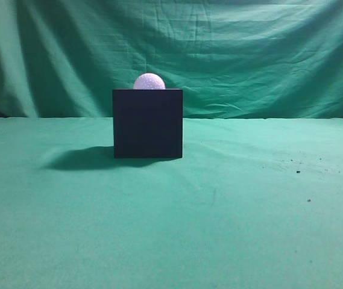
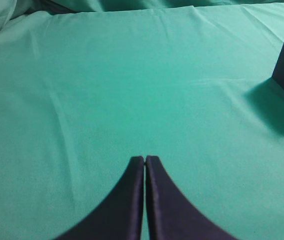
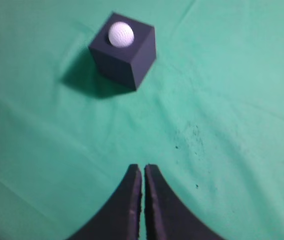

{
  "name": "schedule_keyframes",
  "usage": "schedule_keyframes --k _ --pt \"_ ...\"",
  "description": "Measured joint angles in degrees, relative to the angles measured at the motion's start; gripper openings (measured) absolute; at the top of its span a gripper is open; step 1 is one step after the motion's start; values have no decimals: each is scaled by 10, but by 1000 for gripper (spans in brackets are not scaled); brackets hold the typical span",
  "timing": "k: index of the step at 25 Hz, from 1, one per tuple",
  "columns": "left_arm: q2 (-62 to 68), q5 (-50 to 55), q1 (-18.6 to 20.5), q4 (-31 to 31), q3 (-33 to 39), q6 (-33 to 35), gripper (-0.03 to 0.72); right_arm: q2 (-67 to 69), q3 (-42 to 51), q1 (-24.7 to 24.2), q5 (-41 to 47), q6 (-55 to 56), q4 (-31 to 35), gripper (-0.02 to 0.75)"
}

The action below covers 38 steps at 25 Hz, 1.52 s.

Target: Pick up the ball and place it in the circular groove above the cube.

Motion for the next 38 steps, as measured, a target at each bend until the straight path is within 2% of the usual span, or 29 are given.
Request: schedule_keyframes --k 3,7,15,18,21,27,30,34,38 --pt "0 0 0 0 0 0 0 -78 47 0 -24 0 13 0" --pt "0 0 0 0 0 0 0 -158 63 0 -23 -7 6 0" --pt "0 0 0 0 0 0 0 -202 64 0 -22 -40 -47 0" --pt "0 0 0 0 0 0 0 -221 90 -9 -61 -41 -55 0" --pt "0 0 0 0 0 0 0 -254 146 -61 -127 -41 -48 0" --pt "0 0 0 0 0 0 0 -343 301 -216 -261 -42 -14 0" --pt "0 0 0 0 0 0 0 -391 376 -276 -311 -42 -4 0" --pt "0 0 0 0 0 0 0 -424 457 -327 -357 -42 6 0" --pt "0 0 0 0 0 0 0 -425 508 -344 -371 -41 15 0"
